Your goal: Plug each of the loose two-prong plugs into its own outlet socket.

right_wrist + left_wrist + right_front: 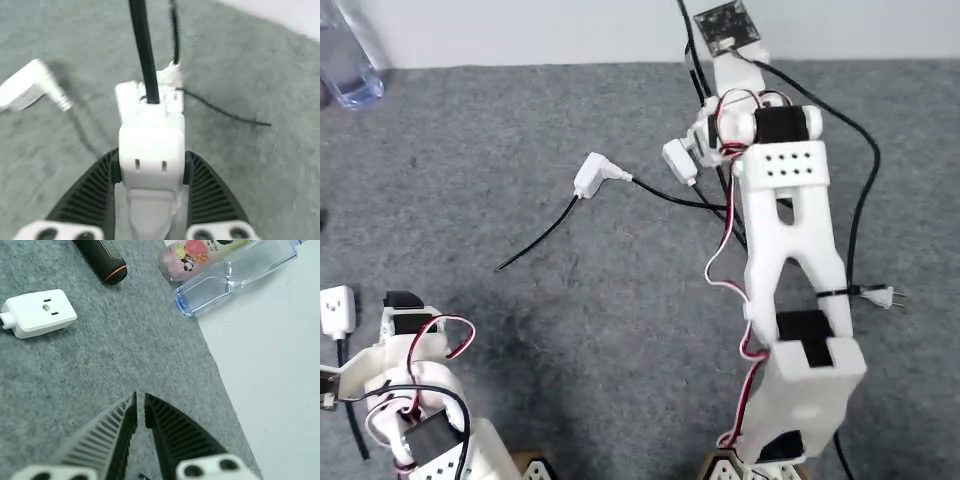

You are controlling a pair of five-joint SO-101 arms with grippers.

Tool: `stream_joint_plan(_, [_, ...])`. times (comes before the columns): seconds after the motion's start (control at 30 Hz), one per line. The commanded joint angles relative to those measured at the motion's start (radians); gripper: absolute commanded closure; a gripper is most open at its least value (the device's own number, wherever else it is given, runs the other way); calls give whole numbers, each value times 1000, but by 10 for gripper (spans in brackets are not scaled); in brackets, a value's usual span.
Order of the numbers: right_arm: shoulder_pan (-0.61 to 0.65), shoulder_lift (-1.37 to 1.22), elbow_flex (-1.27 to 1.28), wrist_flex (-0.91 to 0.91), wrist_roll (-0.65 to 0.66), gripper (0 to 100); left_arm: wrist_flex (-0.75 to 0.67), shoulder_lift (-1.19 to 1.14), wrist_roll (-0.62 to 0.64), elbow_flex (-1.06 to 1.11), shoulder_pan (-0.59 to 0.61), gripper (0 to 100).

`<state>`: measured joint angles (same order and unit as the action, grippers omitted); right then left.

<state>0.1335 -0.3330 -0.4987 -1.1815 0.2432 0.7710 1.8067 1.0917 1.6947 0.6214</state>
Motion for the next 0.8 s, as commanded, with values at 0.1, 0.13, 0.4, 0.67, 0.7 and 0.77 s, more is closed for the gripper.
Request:
stream_joint_plan(0.1, [-45, -94, -63, 154, 12, 991, 5, 6, -11, -12, 5, 967])
stream_joint_plan(0.13, [-50, -122, -86, 157, 12, 991, 5, 6, -11, -12, 5, 967])
stream_joint_plan(0.4, [-50, -380, -299, 156, 9, 991, 5, 6, -11, -12, 5, 967])
stream_joint_plan(0.67, [-42, -529, -456, 133, 6, 982, 5, 6, -11, -12, 5, 967])
stream_joint_plan(0.7, [-41, -529, -466, 119, 6, 966, 5, 6, -11, -12, 5, 967])
stream_joint_plan(0.77, [-38, -529, -485, 96, 6, 901, 5, 6, -11, -12, 5, 967])
